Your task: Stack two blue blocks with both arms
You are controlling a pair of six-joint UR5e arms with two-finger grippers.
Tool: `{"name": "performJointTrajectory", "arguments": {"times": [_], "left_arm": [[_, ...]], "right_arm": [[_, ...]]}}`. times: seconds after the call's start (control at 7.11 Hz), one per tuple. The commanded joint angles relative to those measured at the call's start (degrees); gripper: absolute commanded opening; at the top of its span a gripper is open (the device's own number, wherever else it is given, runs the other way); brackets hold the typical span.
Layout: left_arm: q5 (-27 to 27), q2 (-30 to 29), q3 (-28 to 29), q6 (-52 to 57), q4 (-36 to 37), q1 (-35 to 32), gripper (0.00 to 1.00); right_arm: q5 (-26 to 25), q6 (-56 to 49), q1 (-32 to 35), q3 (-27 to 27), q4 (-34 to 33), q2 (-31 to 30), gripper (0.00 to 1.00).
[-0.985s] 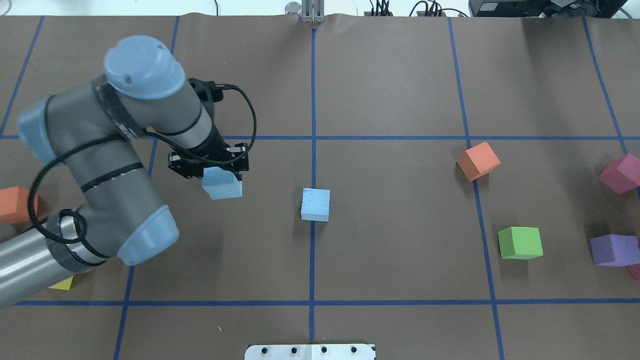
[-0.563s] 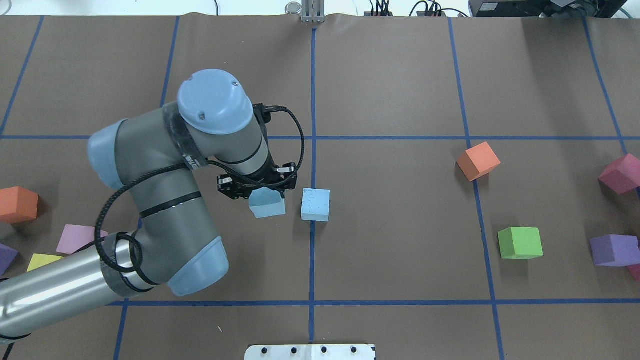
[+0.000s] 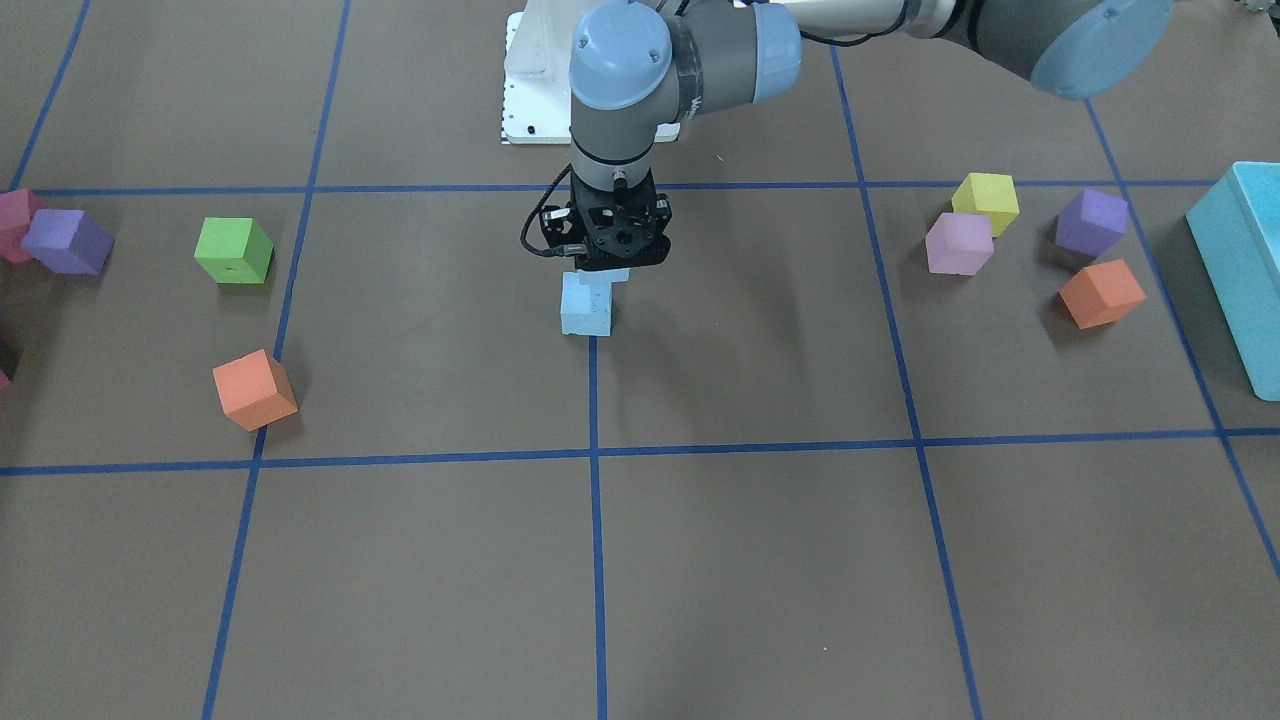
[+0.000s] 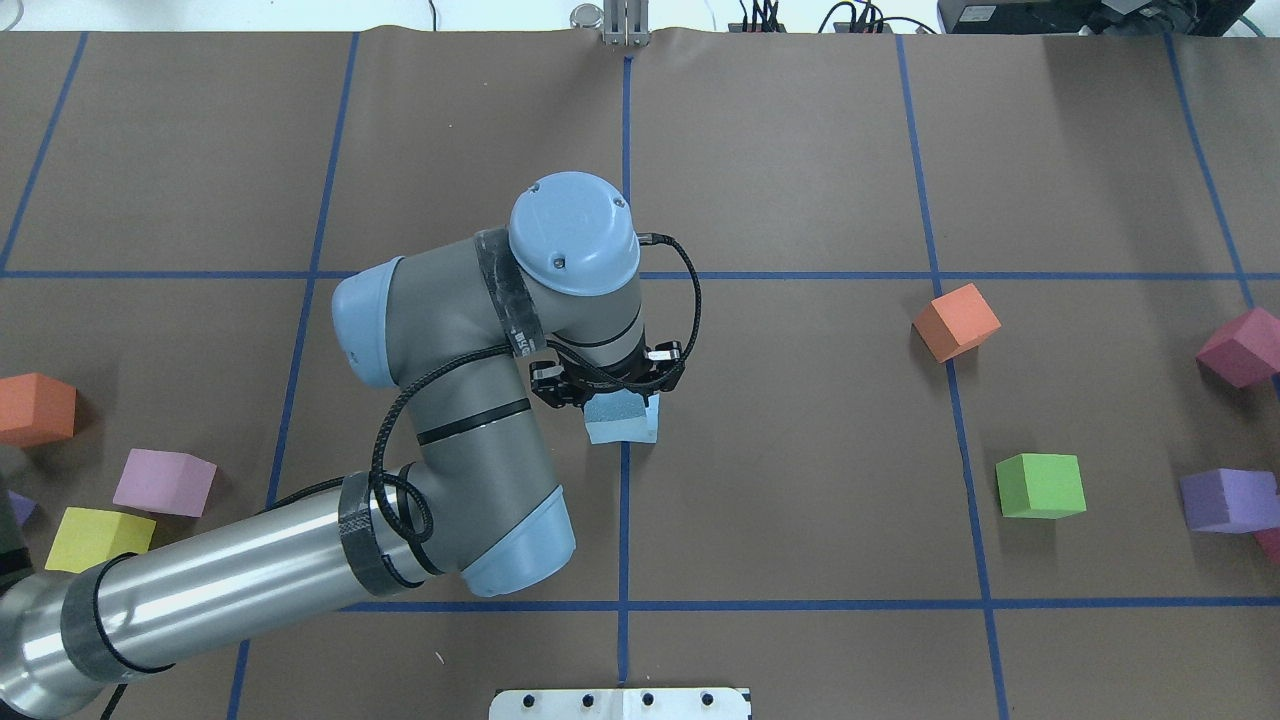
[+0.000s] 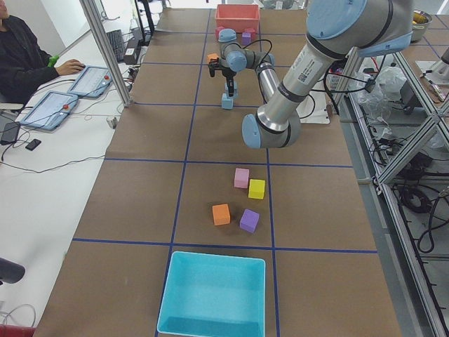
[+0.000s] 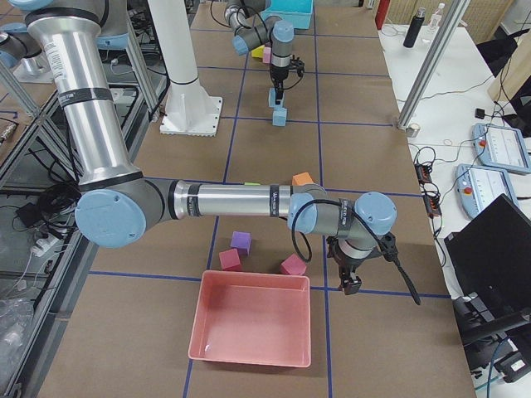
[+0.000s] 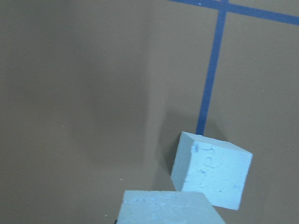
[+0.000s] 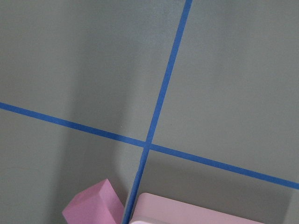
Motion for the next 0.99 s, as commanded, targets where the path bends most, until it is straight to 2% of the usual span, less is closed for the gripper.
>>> {"name": "performJointTrajectory", "arguments": {"times": [0.0,0.84], "left_arm": [[1.85,-0.96,3.28,3.73,-2.62,0.08,0.62],[2.66,-2.63,5.74,6.20,-2.63,0.08,0.63]], "right_arm": [[0.01,0.21,0.04,0.00,0.23,-0.05,1.00],[0.01,0.56,0.04,0.00,0.23,0.21,1.00]]}}
